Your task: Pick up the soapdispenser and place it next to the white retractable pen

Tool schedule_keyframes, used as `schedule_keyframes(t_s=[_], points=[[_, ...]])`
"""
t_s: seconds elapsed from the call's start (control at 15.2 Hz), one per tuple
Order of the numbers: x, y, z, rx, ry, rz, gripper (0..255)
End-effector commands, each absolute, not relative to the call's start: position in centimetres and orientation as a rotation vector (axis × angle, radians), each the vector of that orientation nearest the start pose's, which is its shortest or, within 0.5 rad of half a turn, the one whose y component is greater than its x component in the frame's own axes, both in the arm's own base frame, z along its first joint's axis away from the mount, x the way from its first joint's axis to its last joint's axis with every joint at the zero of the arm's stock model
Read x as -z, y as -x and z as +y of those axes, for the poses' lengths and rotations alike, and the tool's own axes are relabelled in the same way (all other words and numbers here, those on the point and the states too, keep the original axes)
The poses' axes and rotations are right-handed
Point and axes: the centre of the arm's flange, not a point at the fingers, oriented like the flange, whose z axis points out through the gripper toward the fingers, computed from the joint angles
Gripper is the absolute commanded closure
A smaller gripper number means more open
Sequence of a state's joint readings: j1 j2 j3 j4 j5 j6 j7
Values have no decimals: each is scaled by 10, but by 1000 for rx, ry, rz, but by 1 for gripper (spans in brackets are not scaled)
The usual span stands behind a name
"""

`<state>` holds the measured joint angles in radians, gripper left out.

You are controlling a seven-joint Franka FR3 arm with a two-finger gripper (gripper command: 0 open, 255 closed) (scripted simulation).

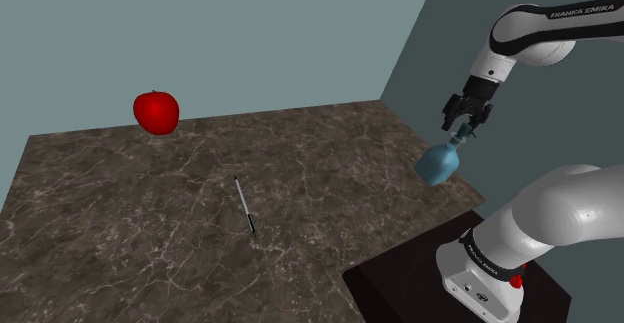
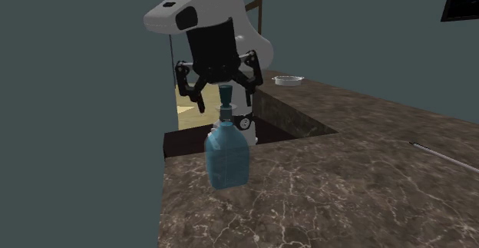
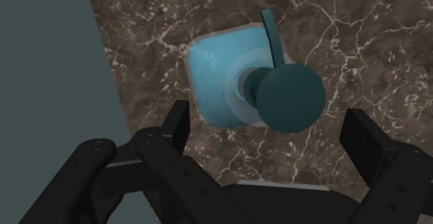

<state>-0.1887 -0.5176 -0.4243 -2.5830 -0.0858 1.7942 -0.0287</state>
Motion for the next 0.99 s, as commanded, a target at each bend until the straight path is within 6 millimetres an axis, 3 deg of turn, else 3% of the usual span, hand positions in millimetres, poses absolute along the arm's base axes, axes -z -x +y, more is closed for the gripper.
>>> schedule_keyframes(t_s=[0.0, 0.13, 0.66, 0.73, 0.92], points=[[-385, -284, -203, -376, 2831, 679, 0], [-372, -282, -200, -376, 2831, 679, 0], [-372, -282, -200, -376, 2830, 679, 0], [-372, -282, -200, -376, 2830, 679, 255], [-372, -282, -200, -376, 2830, 679, 255]])
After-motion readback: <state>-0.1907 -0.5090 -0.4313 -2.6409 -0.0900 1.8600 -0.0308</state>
